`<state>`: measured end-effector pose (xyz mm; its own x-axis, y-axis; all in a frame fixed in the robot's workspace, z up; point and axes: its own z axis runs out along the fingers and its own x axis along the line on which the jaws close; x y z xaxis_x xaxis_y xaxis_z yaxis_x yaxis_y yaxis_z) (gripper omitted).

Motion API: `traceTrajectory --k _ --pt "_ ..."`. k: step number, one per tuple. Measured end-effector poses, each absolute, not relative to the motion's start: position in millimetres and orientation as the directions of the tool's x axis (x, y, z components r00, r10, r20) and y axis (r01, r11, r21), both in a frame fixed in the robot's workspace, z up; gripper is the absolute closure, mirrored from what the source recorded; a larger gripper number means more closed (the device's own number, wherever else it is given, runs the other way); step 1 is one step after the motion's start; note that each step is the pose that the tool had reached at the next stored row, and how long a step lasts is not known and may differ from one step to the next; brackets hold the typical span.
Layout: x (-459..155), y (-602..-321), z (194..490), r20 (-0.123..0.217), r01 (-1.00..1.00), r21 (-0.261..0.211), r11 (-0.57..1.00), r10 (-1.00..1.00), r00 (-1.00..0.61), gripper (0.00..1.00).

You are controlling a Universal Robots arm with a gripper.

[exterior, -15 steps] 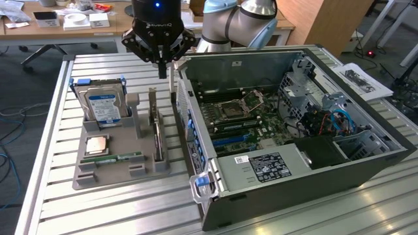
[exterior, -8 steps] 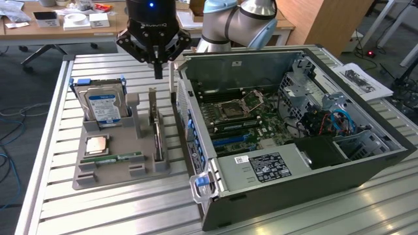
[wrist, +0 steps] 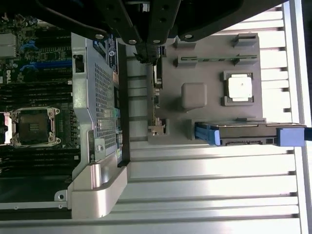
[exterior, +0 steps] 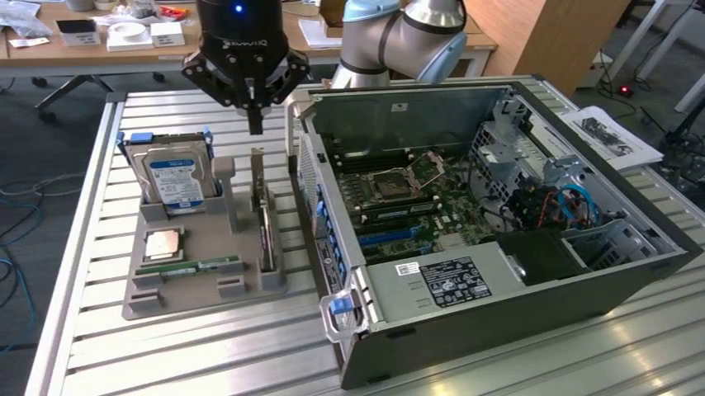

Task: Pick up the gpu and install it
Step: 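Reach for the gpu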

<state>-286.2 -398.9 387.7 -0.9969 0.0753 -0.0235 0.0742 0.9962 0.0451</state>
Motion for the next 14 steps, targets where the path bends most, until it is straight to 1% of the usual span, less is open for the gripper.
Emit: traceTrajectory --k 14 --pt "-297.0 -398.8 387.1 -0.023 0.074 0.045 0.996 0.075 -0.997 0.89"
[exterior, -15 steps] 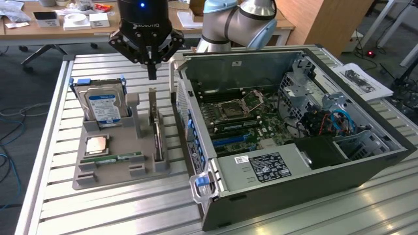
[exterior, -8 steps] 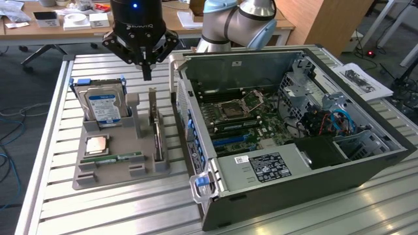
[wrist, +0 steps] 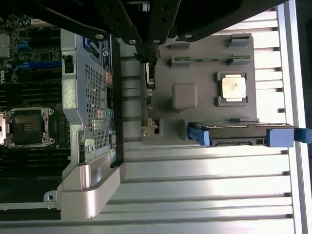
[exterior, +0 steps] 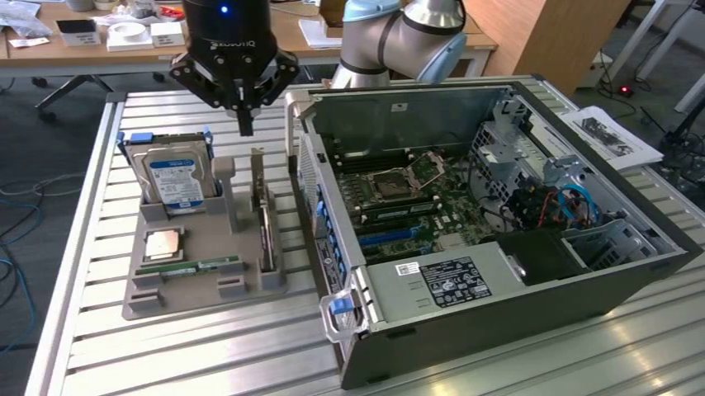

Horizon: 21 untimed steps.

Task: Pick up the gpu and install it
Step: 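Reach for the gpu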

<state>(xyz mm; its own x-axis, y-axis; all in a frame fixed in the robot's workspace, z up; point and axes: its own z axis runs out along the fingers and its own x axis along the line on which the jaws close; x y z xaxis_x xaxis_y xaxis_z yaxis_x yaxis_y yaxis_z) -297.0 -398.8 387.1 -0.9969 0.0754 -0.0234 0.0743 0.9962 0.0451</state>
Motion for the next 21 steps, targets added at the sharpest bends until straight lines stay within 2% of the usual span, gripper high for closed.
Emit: traceTrajectory --k 12,21 --pt "-301.2 -399.6 387.1 -0.023 0.074 0.045 0.996 0.075 -0.997 0.89" --pt "-301.1 -411.7 387.1 -0.023 0.074 0.045 0.996 0.075 -0.997 0.89"
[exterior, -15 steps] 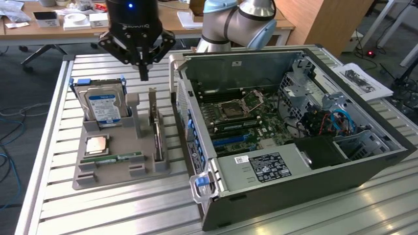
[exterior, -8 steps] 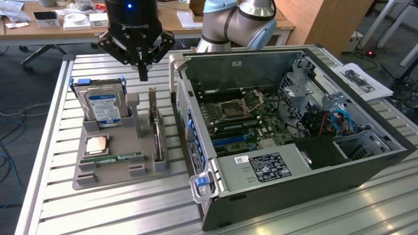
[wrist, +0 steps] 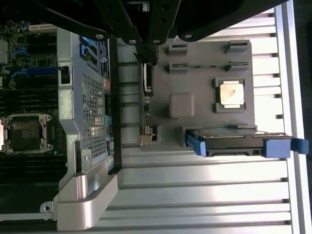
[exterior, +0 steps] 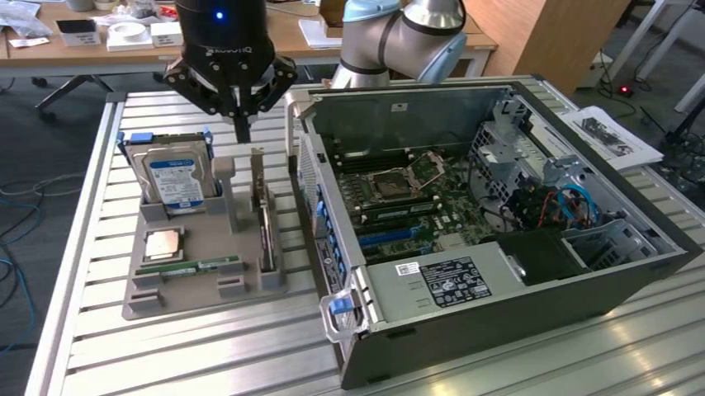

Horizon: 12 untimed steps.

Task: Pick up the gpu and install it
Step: 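Reach for the gpu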

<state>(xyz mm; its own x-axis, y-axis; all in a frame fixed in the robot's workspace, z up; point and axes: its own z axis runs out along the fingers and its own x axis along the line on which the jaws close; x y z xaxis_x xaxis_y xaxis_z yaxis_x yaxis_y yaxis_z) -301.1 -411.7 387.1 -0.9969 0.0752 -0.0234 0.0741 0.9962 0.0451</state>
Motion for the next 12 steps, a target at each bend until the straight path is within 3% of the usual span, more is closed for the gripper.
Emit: traceTrajectory --k 12 --pt "-301.1 -427.0 387.1 -0.023 0.074 0.045 0.996 0.075 -0.997 0.89"
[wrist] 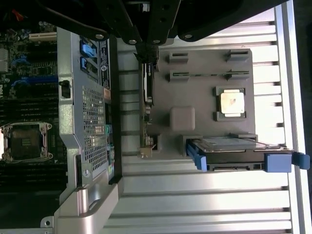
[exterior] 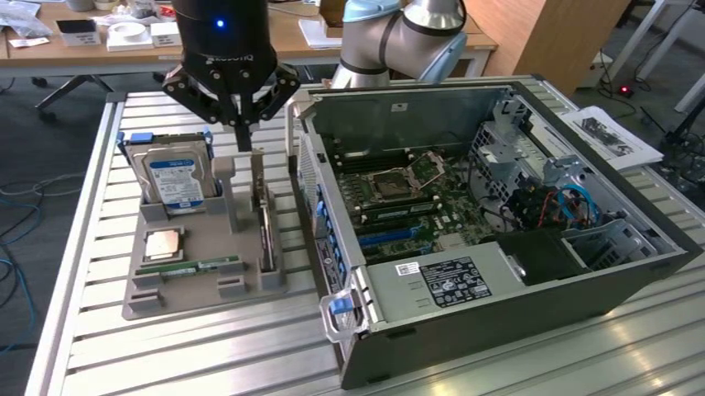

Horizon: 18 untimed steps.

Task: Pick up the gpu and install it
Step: 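Reach for the gpu, then pick up the gpu and move the gpu toward the slot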

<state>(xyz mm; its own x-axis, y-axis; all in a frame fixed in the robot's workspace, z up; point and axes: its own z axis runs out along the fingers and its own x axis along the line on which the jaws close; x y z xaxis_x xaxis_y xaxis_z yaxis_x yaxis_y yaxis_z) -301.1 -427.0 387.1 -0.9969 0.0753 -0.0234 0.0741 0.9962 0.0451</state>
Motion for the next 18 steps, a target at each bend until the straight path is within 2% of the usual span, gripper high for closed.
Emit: traceTrajectory --k 16,18 --pt "-301.2 -427.4 387.1 -0.023 0.074 0.045 0.996 0.075 -0.997 0.89" --pt "-301.1 -427.4 387.1 -0.023 0.074 0.045 0.996 0.075 -0.997 0.77"
